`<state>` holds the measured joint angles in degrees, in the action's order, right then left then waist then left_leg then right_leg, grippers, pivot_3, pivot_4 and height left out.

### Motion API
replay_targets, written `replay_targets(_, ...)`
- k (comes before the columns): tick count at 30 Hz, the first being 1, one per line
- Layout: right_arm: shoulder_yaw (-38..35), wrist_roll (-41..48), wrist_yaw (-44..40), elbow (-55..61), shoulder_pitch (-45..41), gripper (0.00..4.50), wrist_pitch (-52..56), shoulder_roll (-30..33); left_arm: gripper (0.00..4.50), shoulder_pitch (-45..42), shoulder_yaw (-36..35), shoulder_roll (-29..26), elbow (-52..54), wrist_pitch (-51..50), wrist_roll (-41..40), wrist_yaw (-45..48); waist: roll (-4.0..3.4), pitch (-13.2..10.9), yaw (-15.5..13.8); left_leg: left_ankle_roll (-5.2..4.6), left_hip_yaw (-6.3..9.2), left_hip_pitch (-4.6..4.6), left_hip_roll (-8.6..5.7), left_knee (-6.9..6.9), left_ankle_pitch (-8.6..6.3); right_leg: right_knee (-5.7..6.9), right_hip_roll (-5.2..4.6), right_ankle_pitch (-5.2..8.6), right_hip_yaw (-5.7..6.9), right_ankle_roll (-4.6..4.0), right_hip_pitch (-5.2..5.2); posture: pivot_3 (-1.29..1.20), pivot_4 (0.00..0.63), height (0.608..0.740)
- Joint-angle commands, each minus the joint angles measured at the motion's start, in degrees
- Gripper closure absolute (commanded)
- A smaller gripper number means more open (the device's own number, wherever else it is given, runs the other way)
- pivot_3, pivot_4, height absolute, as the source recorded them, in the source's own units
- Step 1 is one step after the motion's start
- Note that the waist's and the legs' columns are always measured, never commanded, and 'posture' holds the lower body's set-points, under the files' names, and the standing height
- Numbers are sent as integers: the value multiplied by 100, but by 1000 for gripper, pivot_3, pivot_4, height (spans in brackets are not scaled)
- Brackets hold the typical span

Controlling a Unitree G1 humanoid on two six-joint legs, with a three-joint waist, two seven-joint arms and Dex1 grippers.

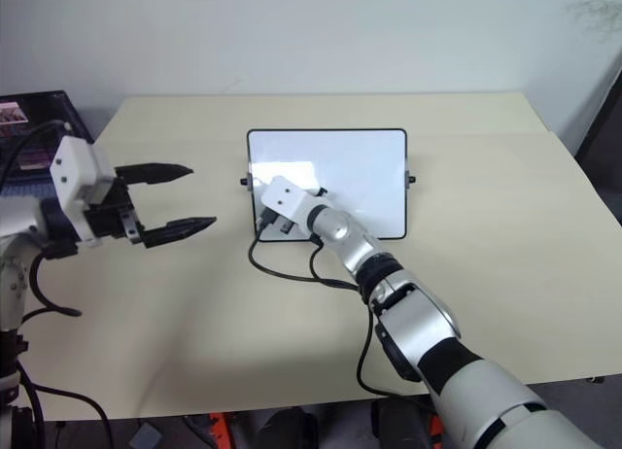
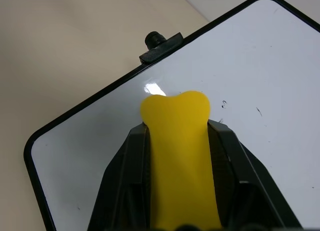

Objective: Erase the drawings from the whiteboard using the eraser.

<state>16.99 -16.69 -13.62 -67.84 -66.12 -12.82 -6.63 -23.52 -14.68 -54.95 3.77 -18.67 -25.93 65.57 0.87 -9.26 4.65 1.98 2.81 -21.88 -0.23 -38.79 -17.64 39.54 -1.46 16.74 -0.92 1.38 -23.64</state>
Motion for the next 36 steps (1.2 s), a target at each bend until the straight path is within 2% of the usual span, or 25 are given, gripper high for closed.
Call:
replay_targets(1,-154,10,168,-70,-33,3261,70,260,0,-198,13,-31,-15,68,-11,-9,0,0,-18,0,1,0,0,-2,0,0,0,0,2,0,2,0,150,740)
replay_targets(11,-298,81,207,-76,-20,3261,112,638,0,-468,232,38,-269,193,40,64,2,2,-170,-9,5,18,-7,-13,-2,28,-2,0,6,0,18,0,150,740)
replay_targets(29,-361,27,174,-49,106,3261,109,942,0,-553,305,73,-352,243,64,86,4,3,-179,-11,4,50,-11,-14,5,38,-4,-1,4,-2,46,0,150,740)
replay_targets(36,-486,282,-118,612,214,3261,144,840,0,-568,294,68,-344,244,70,96,4,2,-177,-12,4,49,-10,-13,7,37,-4,-1,4,-3,45,0,150,740)
